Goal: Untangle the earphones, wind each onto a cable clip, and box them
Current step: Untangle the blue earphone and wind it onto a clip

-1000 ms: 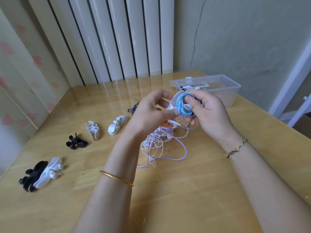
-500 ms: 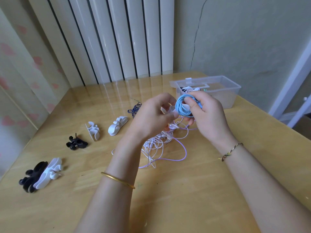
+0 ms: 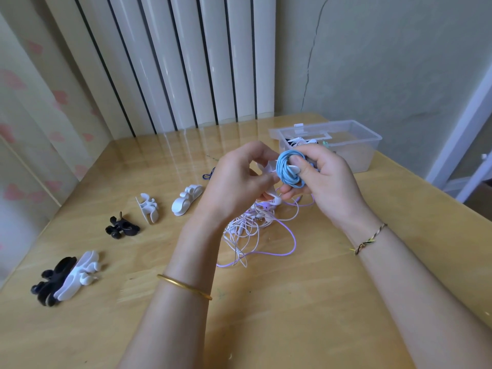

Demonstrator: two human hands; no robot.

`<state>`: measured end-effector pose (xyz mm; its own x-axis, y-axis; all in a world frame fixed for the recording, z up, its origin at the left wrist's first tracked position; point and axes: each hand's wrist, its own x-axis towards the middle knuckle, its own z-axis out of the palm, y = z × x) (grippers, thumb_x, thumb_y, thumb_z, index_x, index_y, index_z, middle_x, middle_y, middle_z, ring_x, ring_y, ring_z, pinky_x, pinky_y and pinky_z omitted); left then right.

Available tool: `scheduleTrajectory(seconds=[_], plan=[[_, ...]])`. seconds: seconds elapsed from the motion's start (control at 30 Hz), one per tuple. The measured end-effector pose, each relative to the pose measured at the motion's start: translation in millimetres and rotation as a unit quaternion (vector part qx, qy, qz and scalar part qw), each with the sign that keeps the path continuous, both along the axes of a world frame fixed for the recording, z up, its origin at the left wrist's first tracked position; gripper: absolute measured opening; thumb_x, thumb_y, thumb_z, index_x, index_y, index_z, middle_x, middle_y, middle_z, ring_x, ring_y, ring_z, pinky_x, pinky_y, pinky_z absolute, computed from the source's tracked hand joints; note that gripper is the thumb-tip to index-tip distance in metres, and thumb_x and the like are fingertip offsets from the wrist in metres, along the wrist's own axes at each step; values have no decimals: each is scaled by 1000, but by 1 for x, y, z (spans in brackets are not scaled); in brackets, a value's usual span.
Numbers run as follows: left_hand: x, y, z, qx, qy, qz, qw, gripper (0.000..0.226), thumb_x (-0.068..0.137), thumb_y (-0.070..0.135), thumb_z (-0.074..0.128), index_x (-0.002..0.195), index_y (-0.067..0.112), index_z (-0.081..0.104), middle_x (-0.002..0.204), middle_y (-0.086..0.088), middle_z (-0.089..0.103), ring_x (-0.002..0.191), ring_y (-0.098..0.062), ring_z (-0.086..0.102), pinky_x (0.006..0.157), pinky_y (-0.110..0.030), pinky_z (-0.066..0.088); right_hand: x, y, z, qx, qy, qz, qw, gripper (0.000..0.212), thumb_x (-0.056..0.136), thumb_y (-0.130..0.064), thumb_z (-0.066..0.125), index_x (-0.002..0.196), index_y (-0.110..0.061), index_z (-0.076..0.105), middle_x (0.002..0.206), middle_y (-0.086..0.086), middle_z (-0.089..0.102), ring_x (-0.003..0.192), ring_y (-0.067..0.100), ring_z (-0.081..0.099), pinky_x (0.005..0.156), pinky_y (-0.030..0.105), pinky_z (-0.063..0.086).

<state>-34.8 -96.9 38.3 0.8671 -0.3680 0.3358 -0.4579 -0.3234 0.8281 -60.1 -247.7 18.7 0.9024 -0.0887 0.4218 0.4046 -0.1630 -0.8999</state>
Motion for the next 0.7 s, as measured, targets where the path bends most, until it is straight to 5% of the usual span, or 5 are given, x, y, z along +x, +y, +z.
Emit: scheduleTrajectory(seconds=[0.23, 0.4, 0.53, 0.7], plan=[[-6, 0, 6, 9, 59, -6, 998, 32, 71, 40, 62, 99, 23, 66, 100, 1, 66, 77, -24, 70, 77, -49, 57, -1, 0, 0, -28, -5, -30, 999, 15, 96, -5, 49, 91, -13, 61, 73, -2, 62, 54, 17, 66, 55, 41, 58], [-4, -2, 3, 13, 54, 13, 998, 36, 58, 42, 63, 90, 28, 66, 94, 6, 67, 73, -29, 69, 75, -50, 57, 0, 2, -1, -46, -27, -31, 998, 14, 94, 0, 51, 91, -9, 61, 78, -4, 60, 54, -6, 60, 51, 9, 45], [-2, -4, 0, -2, 40, 31, 999, 30, 53, 37, 58, 81, 30, 65, 90, 7, 68, 74, -37, 66, 70, -51, 56, 0, 3, -2, -17, -25, -15, 999, 21, 93, 0, 52, 86, -17, 61, 78, -3, 63, 58, -3, 62, 53, 14, 50], [-1, -8, -5, -21, 6, 59, 998, 21, 62, 25, 55, 81, 28, 65, 83, 8, 69, 66, -28, 68, 69, -49, 55, 7, 3, -9, -7, -19, -25, 999, 24, 95, -4, 52, 89, -26, 60, 92, 2, 67, 82, 13, 67, 71, 31, 57]])
